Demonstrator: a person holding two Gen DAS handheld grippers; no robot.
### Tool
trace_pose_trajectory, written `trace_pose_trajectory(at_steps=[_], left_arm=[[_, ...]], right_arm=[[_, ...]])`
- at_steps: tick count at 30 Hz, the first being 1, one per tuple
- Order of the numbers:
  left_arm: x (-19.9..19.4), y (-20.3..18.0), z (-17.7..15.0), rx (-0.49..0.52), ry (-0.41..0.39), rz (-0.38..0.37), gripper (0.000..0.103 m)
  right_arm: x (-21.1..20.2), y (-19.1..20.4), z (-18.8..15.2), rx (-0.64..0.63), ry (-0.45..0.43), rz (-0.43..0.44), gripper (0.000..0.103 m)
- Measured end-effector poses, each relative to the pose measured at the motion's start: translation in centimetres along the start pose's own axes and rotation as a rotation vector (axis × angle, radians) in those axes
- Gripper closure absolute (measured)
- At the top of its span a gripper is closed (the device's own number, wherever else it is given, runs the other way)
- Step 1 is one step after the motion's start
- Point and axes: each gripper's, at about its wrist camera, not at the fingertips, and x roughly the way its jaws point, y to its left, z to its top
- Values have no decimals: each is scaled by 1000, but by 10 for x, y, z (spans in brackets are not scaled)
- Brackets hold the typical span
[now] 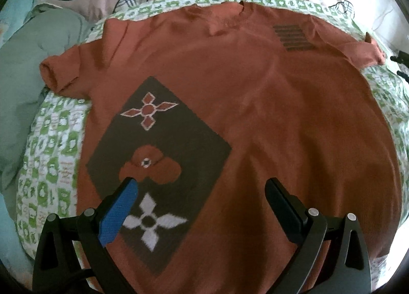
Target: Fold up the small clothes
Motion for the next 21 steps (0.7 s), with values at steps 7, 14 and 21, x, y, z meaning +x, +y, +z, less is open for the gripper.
trace_pose_trajectory(at_steps=[7, 14, 21], left_arm=[[28, -16, 6, 24, 71, -1, 3], [32, -18, 9, 5, 51, -26, 3], [23, -13, 2, -18, 13, -59, 3]], right_arm=[[55, -19, 44, 85, -29, 6, 48], [58, -12, 52, 71, -3, 35, 93], [-10, 79, 20, -100, -17, 225, 95]])
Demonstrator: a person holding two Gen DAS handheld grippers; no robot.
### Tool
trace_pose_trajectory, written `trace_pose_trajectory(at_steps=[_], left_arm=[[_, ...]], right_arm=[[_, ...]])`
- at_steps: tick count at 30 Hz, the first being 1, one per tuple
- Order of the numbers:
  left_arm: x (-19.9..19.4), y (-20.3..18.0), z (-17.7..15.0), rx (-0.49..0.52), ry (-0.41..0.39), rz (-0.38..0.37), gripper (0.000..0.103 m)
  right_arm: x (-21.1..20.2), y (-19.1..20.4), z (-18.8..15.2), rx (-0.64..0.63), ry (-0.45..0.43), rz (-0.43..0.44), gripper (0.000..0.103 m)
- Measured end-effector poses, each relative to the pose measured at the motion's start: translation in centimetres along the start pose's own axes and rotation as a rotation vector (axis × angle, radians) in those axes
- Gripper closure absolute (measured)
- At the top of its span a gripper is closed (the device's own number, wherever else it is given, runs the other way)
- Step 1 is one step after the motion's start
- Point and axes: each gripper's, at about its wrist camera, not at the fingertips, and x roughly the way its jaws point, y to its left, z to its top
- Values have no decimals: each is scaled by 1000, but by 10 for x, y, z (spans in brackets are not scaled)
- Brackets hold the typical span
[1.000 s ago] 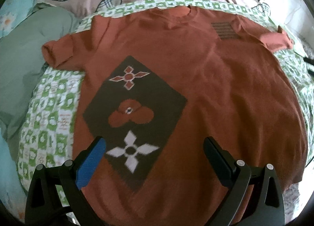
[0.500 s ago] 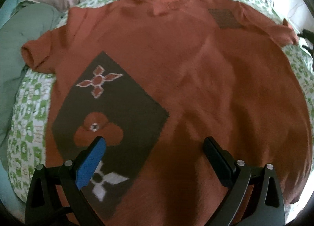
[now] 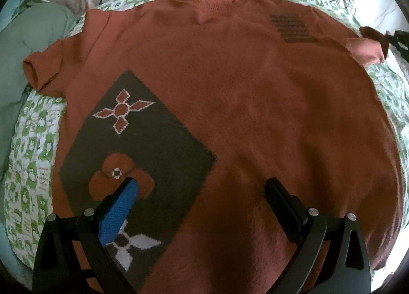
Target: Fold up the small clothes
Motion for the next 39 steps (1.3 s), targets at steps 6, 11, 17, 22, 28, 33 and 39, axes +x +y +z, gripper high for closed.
trace_pose_trajectory(at_steps=[6, 11, 17, 22, 28, 33, 39], left_arm=[[-18, 20, -11, -44, -32, -25, 3], [-26, 51, -17, -105, -57, -26, 3], [-36, 89, -28, -188, -70, -29, 3], [-34, 101, -27, -208, -81, -20, 3], [-15, 97, -4, -173, -106, -14, 3], [10, 95, 35, -166, -108, -57, 3], [50, 100, 90, -264, -89, -168, 3]], right_arm=[[4, 119, -57, -80, 125, 246, 95], [37, 228, -134, -181, 292, 397, 95], [77, 319, -200, -240, 445, 507, 95], [104, 370, -243, -281, 544, 548, 95], [118, 403, -272, -346, 654, 576, 91], [102, 381, -255, -269, 612, 613, 32], [54, 319, -217, -183, 477, 573, 32]])
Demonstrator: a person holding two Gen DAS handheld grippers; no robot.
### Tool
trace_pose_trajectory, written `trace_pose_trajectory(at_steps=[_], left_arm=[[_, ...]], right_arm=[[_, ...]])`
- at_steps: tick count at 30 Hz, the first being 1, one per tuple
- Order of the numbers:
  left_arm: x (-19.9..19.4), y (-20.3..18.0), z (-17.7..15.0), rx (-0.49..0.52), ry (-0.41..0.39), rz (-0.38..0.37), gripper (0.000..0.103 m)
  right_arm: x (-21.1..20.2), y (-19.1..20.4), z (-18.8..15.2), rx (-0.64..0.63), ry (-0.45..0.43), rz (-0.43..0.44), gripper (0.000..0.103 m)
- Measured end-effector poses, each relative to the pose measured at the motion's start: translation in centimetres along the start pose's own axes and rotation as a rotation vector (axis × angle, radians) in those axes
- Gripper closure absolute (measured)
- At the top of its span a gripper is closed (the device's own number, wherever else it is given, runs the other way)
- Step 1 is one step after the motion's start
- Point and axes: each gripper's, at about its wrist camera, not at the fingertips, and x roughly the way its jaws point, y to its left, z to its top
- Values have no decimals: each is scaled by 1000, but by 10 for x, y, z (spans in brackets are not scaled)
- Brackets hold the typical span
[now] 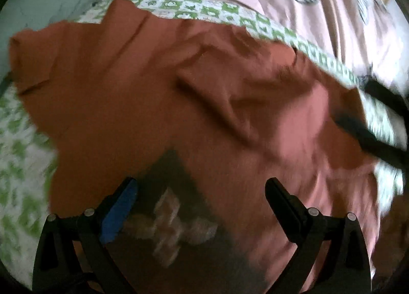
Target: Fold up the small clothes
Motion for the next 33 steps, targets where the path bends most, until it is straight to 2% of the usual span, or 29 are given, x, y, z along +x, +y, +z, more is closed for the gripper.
trace_pose_trajectory(at_steps=[5, 7, 8, 9, 11, 12, 13, 16, 17, 19, 22, 24, 26, 27, 28, 29, 31, 33], left_arm=[[28, 4, 48, -113, -23, -82, 2], [36, 10, 65, -140, -50, -100, 8], [38, 10, 73, -135, -73, -110, 28], [41, 9, 78, -118, -72, -107, 61], [42, 11, 83, -89, -61, -109, 97], [40, 13, 87, -91, -67, -132, 97], [25, 19, 83, -92, -105, -155, 97], [-10, 32, 65, -74, -196, -151, 97], [-18, 43, 58, -79, -204, -143, 97], [-19, 61, 50, -95, -183, -156, 97], [-8, 80, 40, -122, -94, -202, 91], [2, 79, 44, -114, -37, -235, 76], [8, 70, 50, -76, -24, -239, 75], [10, 65, 52, -47, -27, -233, 79], [9, 57, 56, -12, -36, -217, 91], [4, 47, 60, 36, -63, -182, 98], [-12, 41, 64, 67, -144, -131, 98], [-17, 44, 69, 50, -170, -108, 98]], right_arm=[[-59, -24, -19, 52, -92, -68, 32], [-74, -29, -27, 77, -117, -88, 32], [-81, -30, -29, 87, -128, -92, 32], [-86, -31, -31, 93, -137, -92, 32], [-93, -31, -34, 97, -152, -93, 32], [-97, -31, -35, 97, -161, -94, 32], [-102, -32, -37, 94, -168, -95, 32], [-115, -38, -42, 97, -193, -130, 32], [-118, -42, -43, 100, -197, -140, 32], [-123, -52, -46, 117, -198, -170, 32], [-128, -64, -49, 144, -192, -192, 32], [-133, -68, -50, 145, -201, -214, 32], [-138, -71, -48, 144, -212, -239, 32], [-140, -71, -46, 142, -216, -251, 32], [-143, -73, -43, 135, -221, -270, 32], [-145, -74, -39, 125, -226, -292, 32], [-149, -75, -31, 96, -237, -338, 32], [-144, -81, -16, 51, -231, -406, 32]])
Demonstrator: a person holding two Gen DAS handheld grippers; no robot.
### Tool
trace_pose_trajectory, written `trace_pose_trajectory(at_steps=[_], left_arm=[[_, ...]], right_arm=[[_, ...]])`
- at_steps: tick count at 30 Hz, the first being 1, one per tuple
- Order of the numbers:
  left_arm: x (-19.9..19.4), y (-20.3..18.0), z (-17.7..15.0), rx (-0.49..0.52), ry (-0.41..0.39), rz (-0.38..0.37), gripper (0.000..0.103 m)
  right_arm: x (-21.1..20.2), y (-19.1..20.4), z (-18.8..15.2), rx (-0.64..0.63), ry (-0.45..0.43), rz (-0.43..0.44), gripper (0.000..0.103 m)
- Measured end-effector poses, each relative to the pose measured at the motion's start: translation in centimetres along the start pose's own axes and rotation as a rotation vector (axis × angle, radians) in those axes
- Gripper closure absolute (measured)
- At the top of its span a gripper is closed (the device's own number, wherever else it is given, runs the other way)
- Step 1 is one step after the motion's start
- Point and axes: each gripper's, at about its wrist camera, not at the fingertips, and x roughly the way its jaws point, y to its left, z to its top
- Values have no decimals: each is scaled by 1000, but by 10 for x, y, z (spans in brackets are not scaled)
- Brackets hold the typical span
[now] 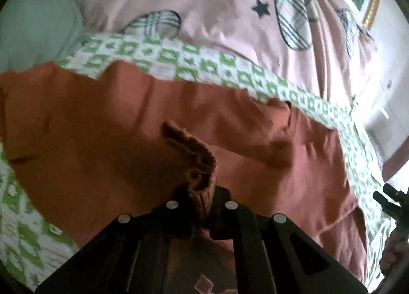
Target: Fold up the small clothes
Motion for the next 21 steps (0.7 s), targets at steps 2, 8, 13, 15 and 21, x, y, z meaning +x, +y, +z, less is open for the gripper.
trace_pose_trajectory(at_steps=[2, 8, 13, 15, 21], left_arm=[[5, 8, 0, -21, 16, 41, 98], [3, 19, -8, -68, 6, 43, 97], [-3, 7, -5, -37, -28, 7, 97], [-4, 0, -2, -17, -43, -23, 97], [20, -5, -7, -22, 14, 5, 96]], right_arm=[[23, -2, 14, -36, 32, -55, 32], [93, -5, 35, -108, 134, -141, 32], [101, -23, 40, -52, 153, -82, 91], [83, -39, 44, 11, 94, -63, 91], [78, -49, 39, 24, 104, -189, 100]])
